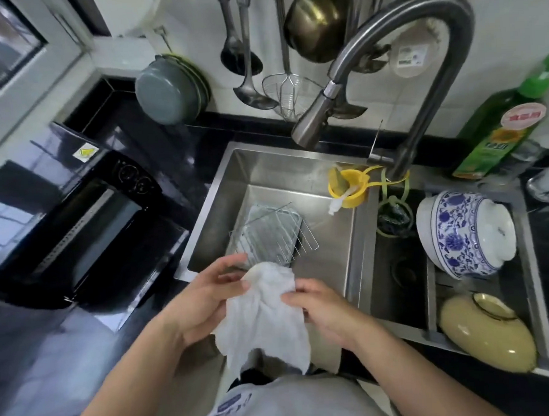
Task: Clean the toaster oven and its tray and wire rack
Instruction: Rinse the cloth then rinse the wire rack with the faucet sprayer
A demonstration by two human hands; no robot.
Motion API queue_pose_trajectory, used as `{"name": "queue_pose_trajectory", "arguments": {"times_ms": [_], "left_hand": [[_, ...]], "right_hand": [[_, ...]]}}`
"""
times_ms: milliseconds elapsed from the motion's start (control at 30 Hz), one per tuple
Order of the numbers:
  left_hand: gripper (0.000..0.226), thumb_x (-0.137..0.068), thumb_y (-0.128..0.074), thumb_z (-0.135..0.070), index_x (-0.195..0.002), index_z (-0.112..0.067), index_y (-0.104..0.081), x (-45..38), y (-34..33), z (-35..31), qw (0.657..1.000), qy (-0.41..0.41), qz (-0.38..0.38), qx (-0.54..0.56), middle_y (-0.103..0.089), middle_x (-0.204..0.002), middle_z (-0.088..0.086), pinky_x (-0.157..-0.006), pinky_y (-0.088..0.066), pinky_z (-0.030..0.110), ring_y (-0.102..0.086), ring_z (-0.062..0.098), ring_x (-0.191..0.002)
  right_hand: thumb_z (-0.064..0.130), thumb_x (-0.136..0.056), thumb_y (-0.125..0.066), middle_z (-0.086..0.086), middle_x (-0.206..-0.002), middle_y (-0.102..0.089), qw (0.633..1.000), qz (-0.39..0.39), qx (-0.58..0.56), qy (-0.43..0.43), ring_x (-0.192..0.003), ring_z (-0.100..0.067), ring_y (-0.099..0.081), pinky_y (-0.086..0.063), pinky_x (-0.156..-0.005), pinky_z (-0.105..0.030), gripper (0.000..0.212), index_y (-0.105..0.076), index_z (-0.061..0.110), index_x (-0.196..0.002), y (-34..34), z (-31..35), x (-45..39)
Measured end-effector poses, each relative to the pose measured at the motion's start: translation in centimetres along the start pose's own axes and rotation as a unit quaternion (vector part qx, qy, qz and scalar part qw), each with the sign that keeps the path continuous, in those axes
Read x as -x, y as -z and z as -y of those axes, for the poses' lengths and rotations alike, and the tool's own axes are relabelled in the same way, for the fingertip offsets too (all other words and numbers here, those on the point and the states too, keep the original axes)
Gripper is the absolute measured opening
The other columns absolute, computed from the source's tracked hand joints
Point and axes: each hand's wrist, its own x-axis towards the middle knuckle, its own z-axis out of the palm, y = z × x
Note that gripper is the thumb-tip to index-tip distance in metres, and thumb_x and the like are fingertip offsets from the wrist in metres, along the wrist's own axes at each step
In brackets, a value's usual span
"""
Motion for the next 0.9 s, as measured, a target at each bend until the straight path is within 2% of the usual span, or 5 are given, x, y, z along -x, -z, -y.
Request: {"name": "queue_pose_trajectory", "arguments": {"times_ms": [100, 200, 433, 633, 900], "left_hand": [[0.075, -0.068, -0.092, -0.028, -0.138, -0.029, -0.063, 1.9, 2.9, 1.2, 0.989, 0.053, -0.015, -0.14, -0.067, -0.127, 0.017, -0.102, -0.055, 0.049, -0.07, 0.035, -0.113], [0.049, -0.079, -0.081, -0.042, -0.125, -0.026, -0.073, 3.9, 6.2, 2.6, 0.972, 0.048, 0.004, -0.228, -0.075, -0.113, 0.014, -0.088, -0.057, 0.039, -0.072, 0.026, -0.098], [0.027, -0.081, -0.077, -0.027, -0.105, -0.017, -0.078, 11.1, 17.2, 1.7, 0.97, -0.033, -0.229, -0.075, -0.076, -0.099, 0.018, -0.07, -0.058, 0.039, -0.074, 0.029, -0.082], [0.026, -0.094, -0.053, -0.019, -0.109, -0.025, -0.073, 13.4, 26.2, 2.4, 0.737, 0.03, -0.554, -0.386, -0.072, -0.095, 0.005, -0.076, -0.053, 0.038, -0.065, 0.031, -0.09], [0.07, -0.091, -0.055, -0.022, -0.155, -0.033, -0.029, 10.3, 24.6, 6.0, 0.651, 0.266, -0.468, -0.535, -0.028, -0.158, 0.025, -0.115, -0.03, 0.057, -0.03, 0.049, -0.142]], "right_hand": [[-0.003, -0.093, -0.057, -0.016, -0.098, -0.074, 0.994, 0.025, -0.103, -0.015, -0.086, -0.028, -0.068, -0.052, -0.082, -0.042, 0.024, -0.074, 0.011, -0.102, -1.9, 0.2, -1.2], [0.008, -0.089, -0.058, -0.008, -0.092, -0.074, 0.998, 0.058, -0.003, 0.011, -0.084, -0.021, -0.069, -0.052, -0.078, -0.04, 0.022, -0.076, 0.021, -0.092, -5.7, 0.3, -2.4], [0.005, -0.097, -0.056, -0.003, -0.102, -0.074, 0.986, 0.152, 0.064, -0.012, -0.083, -0.015, -0.072, -0.058, -0.069, -0.031, 0.021, -0.068, 0.015, -0.111, -14.7, 2.1, -6.1], [0.001, -0.097, -0.053, -0.009, -0.1, -0.066, 0.988, 0.074, 0.132, -0.035, -0.082, -0.02, -0.067, -0.058, -0.069, -0.027, 0.017, -0.067, 0.008, -0.104, -18.4, 1.2, -8.6], [0.001, -0.094, -0.052, -0.01, -0.096, -0.068, 0.987, -0.035, 0.143, -0.064, -0.074, -0.019, -0.066, -0.054, -0.067, -0.028, 0.019, -0.069, 0.008, -0.094, -14.5, -0.1, -10.8]]}}
